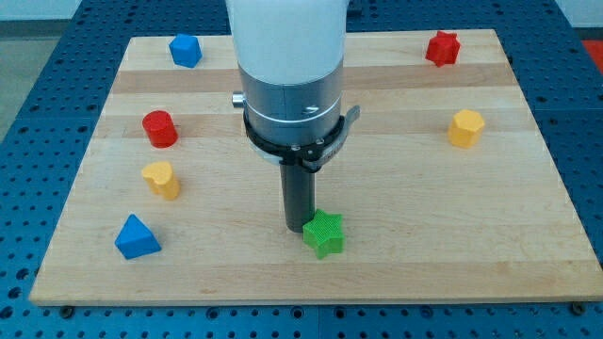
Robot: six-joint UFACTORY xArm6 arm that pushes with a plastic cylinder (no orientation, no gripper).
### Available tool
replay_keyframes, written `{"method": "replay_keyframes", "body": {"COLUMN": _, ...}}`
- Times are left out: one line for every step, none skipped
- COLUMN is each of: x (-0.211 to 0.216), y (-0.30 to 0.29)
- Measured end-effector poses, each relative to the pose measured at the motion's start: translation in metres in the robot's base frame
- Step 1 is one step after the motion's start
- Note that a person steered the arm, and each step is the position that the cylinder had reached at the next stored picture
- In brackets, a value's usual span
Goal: Push the heart towards the bottom right of the board
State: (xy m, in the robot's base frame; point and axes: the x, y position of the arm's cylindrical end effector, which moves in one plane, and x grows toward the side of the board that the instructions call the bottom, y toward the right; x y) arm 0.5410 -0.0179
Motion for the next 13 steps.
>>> {"method": "replay_keyframes", "body": {"x": -0.001, "y": 0.0}}
{"method": "replay_keyframes", "body": {"x": -0.016, "y": -0.003}}
{"method": "replay_keyframes", "body": {"x": -0.021, "y": -0.028}}
{"method": "replay_keyframes", "body": {"x": -0.019, "y": -0.064}}
{"method": "replay_keyframes", "body": {"x": -0.019, "y": -0.096}}
{"method": "replay_keyframes", "body": {"x": -0.019, "y": -0.127}}
{"method": "replay_keyframes", "body": {"x": -0.019, "y": -0.157}}
{"method": "replay_keyframes", "body": {"x": -0.02, "y": -0.179}}
{"method": "replay_keyframes", "body": {"x": -0.029, "y": -0.186}}
{"method": "replay_keyframes", "body": {"x": -0.045, "y": -0.186}}
{"method": "replay_keyframes", "body": {"x": -0.06, "y": -0.186}}
{"method": "replay_keyframes", "body": {"x": -0.071, "y": -0.186}}
{"method": "replay_keyframes", "body": {"x": -0.08, "y": -0.187}}
